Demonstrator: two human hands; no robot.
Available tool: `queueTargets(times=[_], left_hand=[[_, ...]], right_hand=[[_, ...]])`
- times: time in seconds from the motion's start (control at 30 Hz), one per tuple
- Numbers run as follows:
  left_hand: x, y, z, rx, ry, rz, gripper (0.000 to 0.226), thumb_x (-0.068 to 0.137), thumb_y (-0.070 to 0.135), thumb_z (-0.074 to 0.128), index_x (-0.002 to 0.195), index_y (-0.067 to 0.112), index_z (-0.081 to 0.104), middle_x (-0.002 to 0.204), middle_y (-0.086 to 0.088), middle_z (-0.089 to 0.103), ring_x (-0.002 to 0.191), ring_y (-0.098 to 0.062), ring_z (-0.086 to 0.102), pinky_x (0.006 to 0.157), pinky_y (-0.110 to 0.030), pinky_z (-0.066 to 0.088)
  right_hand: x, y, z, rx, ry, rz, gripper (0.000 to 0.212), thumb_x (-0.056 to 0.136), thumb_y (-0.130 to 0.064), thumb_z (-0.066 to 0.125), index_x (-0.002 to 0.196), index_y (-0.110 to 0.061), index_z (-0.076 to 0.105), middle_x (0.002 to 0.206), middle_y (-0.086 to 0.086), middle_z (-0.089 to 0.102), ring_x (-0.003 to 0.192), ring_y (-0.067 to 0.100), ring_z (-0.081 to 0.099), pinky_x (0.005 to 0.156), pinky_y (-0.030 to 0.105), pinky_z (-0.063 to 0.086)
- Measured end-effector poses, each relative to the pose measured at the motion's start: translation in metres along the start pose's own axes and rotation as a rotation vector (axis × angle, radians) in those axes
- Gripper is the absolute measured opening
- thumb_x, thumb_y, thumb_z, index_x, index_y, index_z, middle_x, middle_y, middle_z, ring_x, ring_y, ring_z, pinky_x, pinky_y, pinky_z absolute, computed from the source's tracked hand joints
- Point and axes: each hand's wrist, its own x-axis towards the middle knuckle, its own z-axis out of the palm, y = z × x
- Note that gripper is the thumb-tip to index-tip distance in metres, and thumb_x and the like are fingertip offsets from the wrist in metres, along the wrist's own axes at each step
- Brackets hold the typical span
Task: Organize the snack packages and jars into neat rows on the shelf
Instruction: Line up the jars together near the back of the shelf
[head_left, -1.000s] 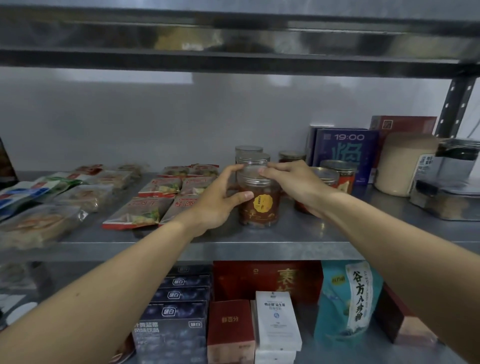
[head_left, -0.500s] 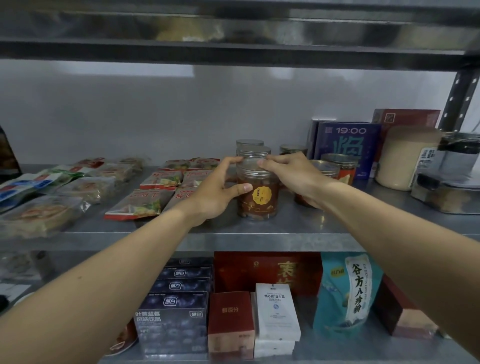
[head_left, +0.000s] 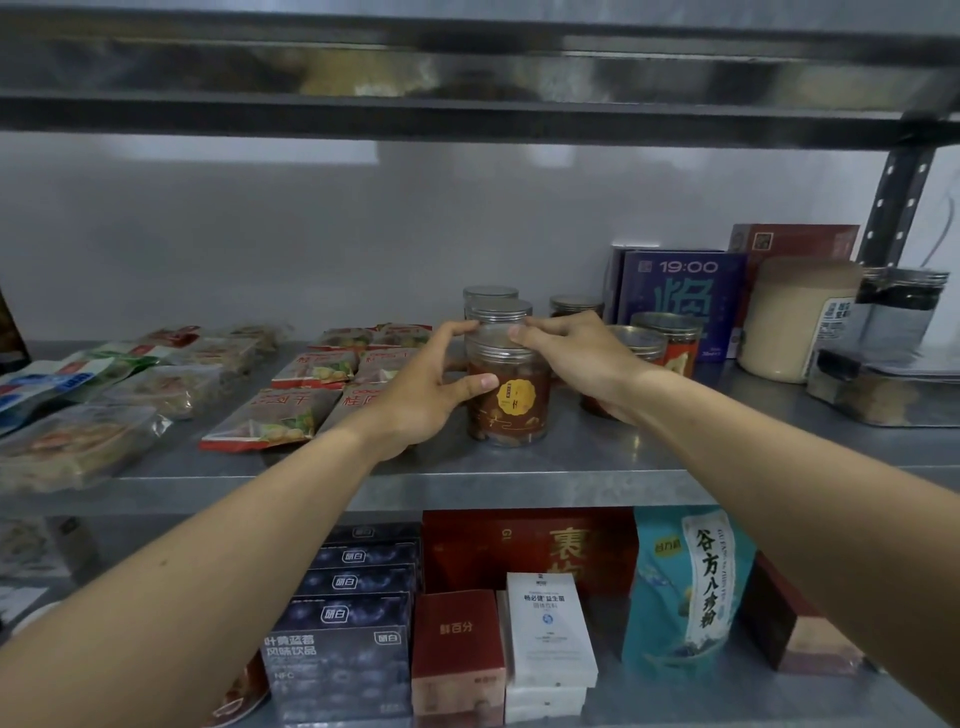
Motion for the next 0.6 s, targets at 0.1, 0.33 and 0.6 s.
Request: queueTargets(times=[0.1,0.33,0.6], left_hand=[[0.0022,0.0006,-0.0007,-0.013,-0.024,-0.006,0.058,0.088,0.017,0.063,0.139,0.029,0.037,0.138,-0.004,0.049,0.125,-0.019,0.049,0.103,-0.045,0.046],[0.0038,-0.0002,0.0013,-0.029,-0.039,-0.019,0.059,0.087,0.020,0.064,0.137,0.032,0.036,0.135,-0.004,0.052,0.124,-0.018,0.051,0.103,-0.045,0.046],[0.0047,-0.0018,0.0020,-0.036,-0.032,-0.037,0.061,0.087,0.020,0.065,0.138,0.033,0.035,0.132,-0.005,0.053,0.122,-0.021,0.053,0.102,-0.047,0.046]], right_hand=[[0.0002,-0.0011,-0.0020,-0.042,0.001,0.012,0.051,0.090,-0.045,0.063,0.132,-0.016,0.061,0.126,0.002,0.067,0.112,0.017,0.063,0.099,0.040,0.051],[0.0008,-0.0017,-0.0052,-0.069,-0.002,0.031,0.057,0.087,-0.051,0.063,0.133,-0.018,0.060,0.127,0.003,0.066,0.115,0.020,0.063,0.100,0.041,0.051],[-0.0005,-0.0037,-0.0062,-0.099,0.011,0.041,0.057,0.090,-0.048,0.062,0.137,-0.017,0.057,0.133,0.002,0.062,0.121,0.019,0.058,0.104,0.040,0.047]])
